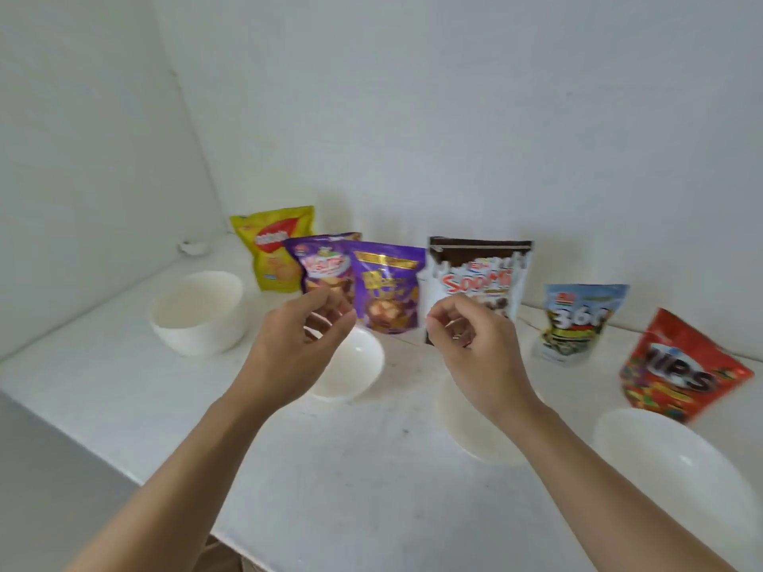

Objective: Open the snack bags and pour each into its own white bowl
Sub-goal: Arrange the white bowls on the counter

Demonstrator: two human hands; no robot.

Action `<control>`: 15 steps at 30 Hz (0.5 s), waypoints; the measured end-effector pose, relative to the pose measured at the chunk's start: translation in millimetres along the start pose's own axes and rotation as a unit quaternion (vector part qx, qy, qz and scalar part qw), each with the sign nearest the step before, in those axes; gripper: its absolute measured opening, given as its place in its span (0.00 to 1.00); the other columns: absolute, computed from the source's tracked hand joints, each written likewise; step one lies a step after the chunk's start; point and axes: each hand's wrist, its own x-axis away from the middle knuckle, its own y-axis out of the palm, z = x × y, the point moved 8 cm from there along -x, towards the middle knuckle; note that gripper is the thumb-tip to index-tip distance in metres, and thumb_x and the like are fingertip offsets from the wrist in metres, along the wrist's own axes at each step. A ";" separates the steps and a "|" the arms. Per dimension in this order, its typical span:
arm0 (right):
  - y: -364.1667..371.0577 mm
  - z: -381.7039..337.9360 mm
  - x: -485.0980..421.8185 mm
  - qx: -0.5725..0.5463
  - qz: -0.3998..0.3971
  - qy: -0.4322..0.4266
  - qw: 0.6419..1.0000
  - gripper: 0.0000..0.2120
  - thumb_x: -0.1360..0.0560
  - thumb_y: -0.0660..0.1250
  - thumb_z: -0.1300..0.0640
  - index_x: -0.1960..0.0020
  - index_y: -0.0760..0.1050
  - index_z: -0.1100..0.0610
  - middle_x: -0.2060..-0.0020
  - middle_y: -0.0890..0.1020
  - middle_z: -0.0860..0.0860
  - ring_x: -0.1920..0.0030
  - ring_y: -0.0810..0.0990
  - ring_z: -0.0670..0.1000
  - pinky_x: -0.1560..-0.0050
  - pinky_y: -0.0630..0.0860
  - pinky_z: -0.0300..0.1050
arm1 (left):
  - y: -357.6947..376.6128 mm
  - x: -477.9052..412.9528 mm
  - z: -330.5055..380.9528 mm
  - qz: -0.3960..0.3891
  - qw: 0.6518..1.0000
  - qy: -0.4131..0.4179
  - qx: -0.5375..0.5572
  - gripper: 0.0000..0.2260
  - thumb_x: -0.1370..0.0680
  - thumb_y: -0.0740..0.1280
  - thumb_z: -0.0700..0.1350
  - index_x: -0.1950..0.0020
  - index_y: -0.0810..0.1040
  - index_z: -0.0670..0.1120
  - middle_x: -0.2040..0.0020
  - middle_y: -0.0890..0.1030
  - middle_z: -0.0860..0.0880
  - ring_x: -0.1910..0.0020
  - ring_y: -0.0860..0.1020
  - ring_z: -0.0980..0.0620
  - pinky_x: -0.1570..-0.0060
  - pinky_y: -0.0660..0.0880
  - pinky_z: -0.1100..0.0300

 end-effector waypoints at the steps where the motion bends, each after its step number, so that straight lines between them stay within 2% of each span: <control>1: 24.2 -8.6 -5.7 -0.003 -0.007 -0.007 1.000 0.04 0.24 0.71 0.62 0.57 0.79 0.55 0.64 0.82 0.44 0.63 0.79 0.46 0.64 0.74 0.36 | -21.3 -1.7 -15.9 0.008 1.000 -0.003 -0.008 0.04 0.22 0.70 0.49 0.56 0.79 0.54 0.60 0.82 0.55 0.61 0.80 0.56 0.62 0.76 0.62; 5: 120.2 -37.1 -26.4 -0.016 -0.025 -0.025 0.999 0.04 0.24 0.70 0.62 0.57 0.79 0.55 0.63 0.82 0.44 0.63 0.80 0.47 0.64 0.77 0.40 | -97.6 -16.0 -85.3 0.024 0.999 -0.019 -0.018 0.04 0.21 0.70 0.48 0.56 0.80 0.53 0.60 0.82 0.53 0.59 0.81 0.52 0.60 0.77 0.60; 9: 205.9 -55.7 -46.6 -0.021 -0.021 -0.011 1.000 0.04 0.24 0.70 0.61 0.56 0.79 0.54 0.63 0.81 0.44 0.63 0.78 0.47 0.66 0.73 0.33 | -160.2 -38.5 -151.3 0.026 0.999 -0.036 -0.019 0.03 0.21 0.70 0.48 0.55 0.81 0.53 0.61 0.82 0.53 0.58 0.81 0.51 0.60 0.75 0.61; 12: 262.2 -64.8 -60.5 -0.022 -0.028 0.008 0.999 0.04 0.24 0.70 0.61 0.56 0.78 0.54 0.63 0.80 0.43 0.61 0.78 0.47 0.66 0.72 0.33 | -195.1 -55.1 -189.6 0.025 0.999 -0.041 -0.009 0.03 0.21 0.70 0.48 0.55 0.80 0.53 0.63 0.80 0.51 0.59 0.80 0.50 0.59 0.75 0.58; 15: 306.8 -68.1 -74.8 -0.014 -0.026 0.018 0.999 0.03 0.24 0.70 0.61 0.55 0.78 0.54 0.62 0.80 0.43 0.59 0.78 0.47 0.64 0.72 0.32 | -217.1 -72.7 -223.9 0.022 0.999 -0.033 -0.018 0.03 0.21 0.70 0.47 0.54 0.80 0.55 0.63 0.77 0.51 0.60 0.78 0.51 0.60 0.73 0.61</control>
